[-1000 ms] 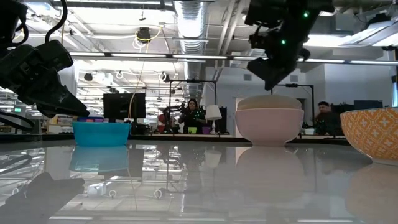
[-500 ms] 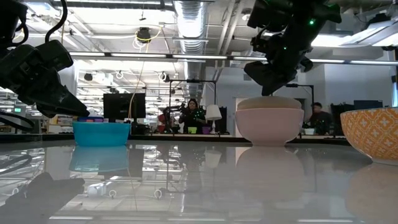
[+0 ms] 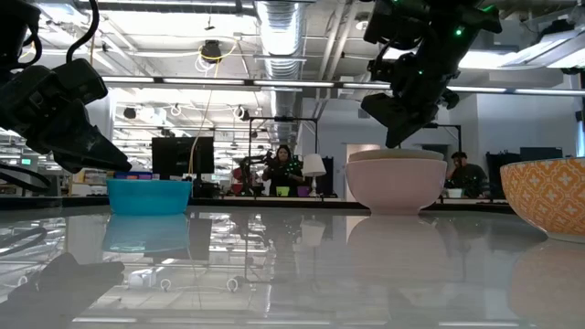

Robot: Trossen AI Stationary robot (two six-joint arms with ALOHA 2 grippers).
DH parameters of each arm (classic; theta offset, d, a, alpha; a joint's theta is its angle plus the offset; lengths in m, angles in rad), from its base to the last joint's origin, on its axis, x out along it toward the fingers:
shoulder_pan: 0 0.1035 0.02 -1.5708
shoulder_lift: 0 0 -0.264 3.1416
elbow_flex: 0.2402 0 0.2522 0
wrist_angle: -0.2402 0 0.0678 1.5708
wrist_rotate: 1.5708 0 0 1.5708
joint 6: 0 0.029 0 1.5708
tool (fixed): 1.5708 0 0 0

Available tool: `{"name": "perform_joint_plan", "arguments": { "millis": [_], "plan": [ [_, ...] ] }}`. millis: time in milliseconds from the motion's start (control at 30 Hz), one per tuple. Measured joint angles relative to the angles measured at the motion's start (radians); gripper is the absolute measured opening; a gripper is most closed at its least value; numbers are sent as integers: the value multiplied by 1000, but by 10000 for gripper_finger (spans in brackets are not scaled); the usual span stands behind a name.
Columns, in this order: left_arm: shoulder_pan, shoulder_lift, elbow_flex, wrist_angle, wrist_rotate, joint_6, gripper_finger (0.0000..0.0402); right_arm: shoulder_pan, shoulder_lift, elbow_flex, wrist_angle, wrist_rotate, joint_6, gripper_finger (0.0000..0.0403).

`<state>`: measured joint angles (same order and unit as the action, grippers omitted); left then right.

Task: Nest bowls inside each other by size order
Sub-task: Stack the gray bowl on top of the light orange bowl, then stack the blue bowl on top of the gray bowl

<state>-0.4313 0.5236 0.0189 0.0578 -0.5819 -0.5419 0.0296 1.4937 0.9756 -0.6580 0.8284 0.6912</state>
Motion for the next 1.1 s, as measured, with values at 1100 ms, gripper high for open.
{"name": "perform_joint_plan", "arguments": {
  "millis": [1100],
  "plan": [
    [0, 0, 0, 0, 0, 0, 125, 561, -2, 310, -317, -647, 517, 39]
  ]
}}
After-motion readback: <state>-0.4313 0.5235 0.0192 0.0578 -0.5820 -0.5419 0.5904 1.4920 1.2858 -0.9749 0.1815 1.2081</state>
